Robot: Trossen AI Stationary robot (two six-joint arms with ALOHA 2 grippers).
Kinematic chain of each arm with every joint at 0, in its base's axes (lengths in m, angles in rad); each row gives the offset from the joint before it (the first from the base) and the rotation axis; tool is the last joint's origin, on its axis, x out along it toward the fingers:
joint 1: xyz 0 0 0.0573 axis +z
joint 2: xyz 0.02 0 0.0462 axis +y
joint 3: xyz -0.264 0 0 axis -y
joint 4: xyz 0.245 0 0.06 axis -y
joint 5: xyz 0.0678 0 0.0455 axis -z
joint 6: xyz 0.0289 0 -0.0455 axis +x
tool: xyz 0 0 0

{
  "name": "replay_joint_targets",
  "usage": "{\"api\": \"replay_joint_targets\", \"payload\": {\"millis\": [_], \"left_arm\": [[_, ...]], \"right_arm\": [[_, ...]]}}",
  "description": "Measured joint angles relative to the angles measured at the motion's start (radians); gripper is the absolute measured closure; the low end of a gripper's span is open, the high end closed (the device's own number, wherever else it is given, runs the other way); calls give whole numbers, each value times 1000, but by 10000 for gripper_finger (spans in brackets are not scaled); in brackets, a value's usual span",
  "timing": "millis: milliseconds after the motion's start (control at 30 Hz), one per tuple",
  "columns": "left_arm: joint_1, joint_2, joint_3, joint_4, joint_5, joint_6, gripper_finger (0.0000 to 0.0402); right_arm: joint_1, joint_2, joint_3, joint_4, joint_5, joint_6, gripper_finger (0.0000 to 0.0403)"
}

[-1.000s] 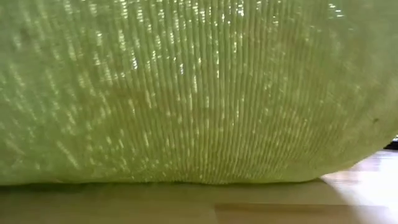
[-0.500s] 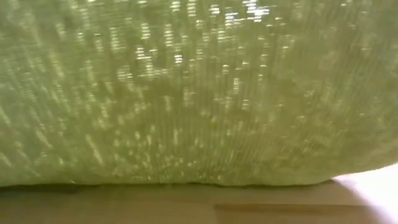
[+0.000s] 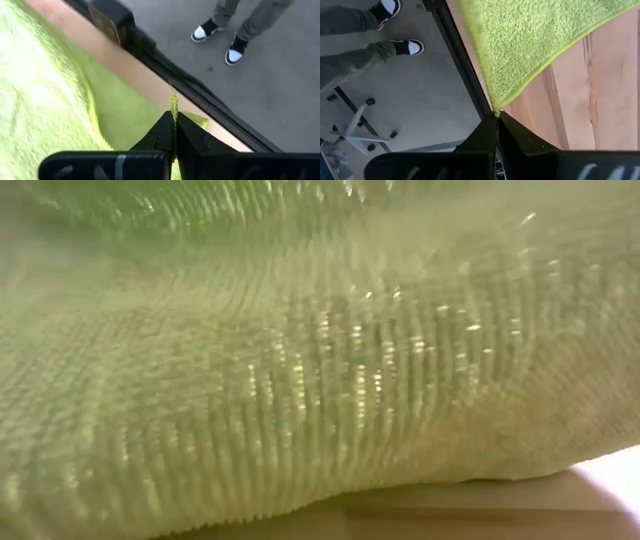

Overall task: Fold microfiber towels
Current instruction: Fold the green towel

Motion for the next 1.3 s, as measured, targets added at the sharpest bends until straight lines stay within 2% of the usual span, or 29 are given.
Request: {"api": "replay_joint_targets", "payload": {"millis": [200,467,700,933,1100,1300], "left_arm": [[-60,0,-4,-75,12,-66,401],[-157,0,-46,-40,-48,-135,401],[-126,0,-47,-71,-96,-177,401],[-74,-2,-47,-227,-115,-160,401],[-48,-3,-47,-261,-126,-66,401],[-37,-4,-47,-309,-146,-26,401]], "right_arm": [[-1,0,0,-19,17,-20,403],[-38,-1,0,-16,87,-23,403],[-103,-2,-1,-43,108,-67,403],[-146,-2,-1,-72,142,-118,403],[-168,-2,-1,-105,169,-146,403],[-191,-2,-5,-104,177,-178,403]]}}
